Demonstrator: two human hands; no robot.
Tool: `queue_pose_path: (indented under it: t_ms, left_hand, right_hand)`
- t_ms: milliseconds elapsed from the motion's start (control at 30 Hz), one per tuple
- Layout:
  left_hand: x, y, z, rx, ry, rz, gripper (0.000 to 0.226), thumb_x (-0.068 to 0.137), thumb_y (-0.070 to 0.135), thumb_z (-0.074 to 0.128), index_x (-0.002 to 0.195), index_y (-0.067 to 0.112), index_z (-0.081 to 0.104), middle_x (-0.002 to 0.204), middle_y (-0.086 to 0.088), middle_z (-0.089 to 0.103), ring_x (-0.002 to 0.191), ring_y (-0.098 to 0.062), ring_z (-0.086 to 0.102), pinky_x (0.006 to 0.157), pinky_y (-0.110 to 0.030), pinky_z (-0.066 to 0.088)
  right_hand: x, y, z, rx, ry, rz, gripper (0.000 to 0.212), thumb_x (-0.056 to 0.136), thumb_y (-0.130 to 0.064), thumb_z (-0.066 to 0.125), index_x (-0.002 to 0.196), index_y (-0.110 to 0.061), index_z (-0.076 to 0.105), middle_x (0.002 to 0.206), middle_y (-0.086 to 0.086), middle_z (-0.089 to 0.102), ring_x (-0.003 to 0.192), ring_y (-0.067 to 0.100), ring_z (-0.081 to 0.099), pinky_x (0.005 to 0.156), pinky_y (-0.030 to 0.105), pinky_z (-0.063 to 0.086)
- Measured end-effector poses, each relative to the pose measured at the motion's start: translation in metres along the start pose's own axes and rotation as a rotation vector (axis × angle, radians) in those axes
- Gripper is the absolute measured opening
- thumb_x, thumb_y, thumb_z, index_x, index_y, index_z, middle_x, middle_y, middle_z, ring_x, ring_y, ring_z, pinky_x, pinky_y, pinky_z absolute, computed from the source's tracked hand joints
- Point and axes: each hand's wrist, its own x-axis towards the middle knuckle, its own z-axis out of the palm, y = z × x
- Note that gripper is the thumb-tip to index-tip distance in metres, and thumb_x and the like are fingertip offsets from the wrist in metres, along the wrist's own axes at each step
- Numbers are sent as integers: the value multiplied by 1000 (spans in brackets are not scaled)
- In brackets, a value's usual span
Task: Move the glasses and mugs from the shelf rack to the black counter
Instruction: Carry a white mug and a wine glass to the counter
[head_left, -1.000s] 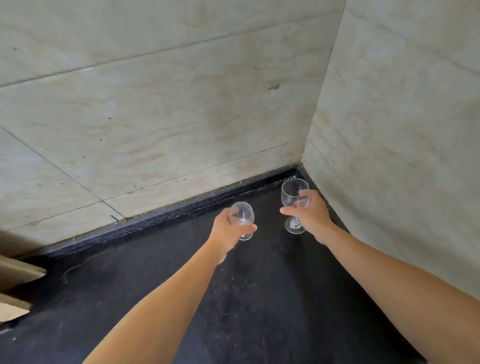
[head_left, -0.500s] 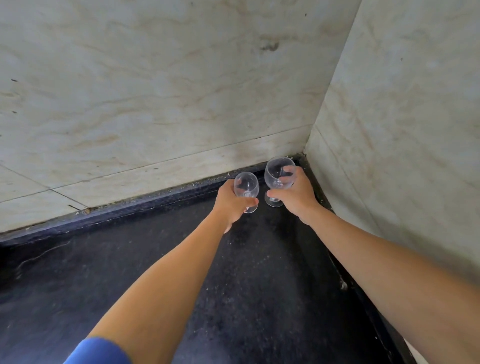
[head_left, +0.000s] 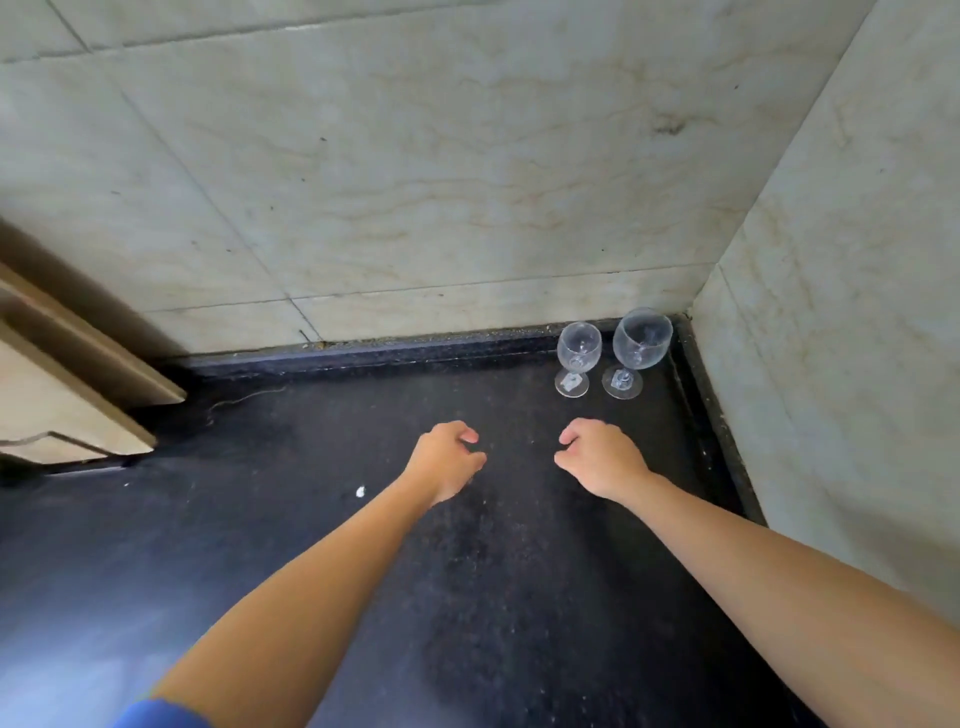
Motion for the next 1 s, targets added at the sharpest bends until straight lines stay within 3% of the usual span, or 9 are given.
queue_pose_path:
  t_ms: [133,400,600,1000]
  left_hand:
    - [-69,-64,-34,164,31,-37,35,88,26,60,121,13,58,100,-4,67,97,-26,63,88,-35,50]
    - [-240,-194,-102,234,300,-180,37,88,31,56,122,17,58,108,-6,69,112,-27,55,94,-37,46]
    - [-427,-307,-108,174,515,-326,35,86,28,59,119,18,61,107,-5,71,107,-26,61,87,-35,48]
    - [-759,-475,-53,-52,904,-741,33,87,34,59,118,22,62,107,-2,69,98,-24,64,84,-36,53]
  right_hand:
    - [-35,-64,21,-182,-116,-265,29,92,-31,57,119,-22,60,112,0,70,99,25,64,86,37,51]
    - [-132,-210,100,-454,-180,-706,29,93,-29,53,120,-20,58,111,3,68,96,26,64,84,37,51]
    - [-271,-301,202,-583,-234,-1031,30,92,-30,51,120,-21,57,112,1,66,97,25,61,73,33,44]
    - [-574,-417,397,-745,-369,-1666,33,90,-36,52,120,-24,58,115,2,67,105,28,61,83,38,50]
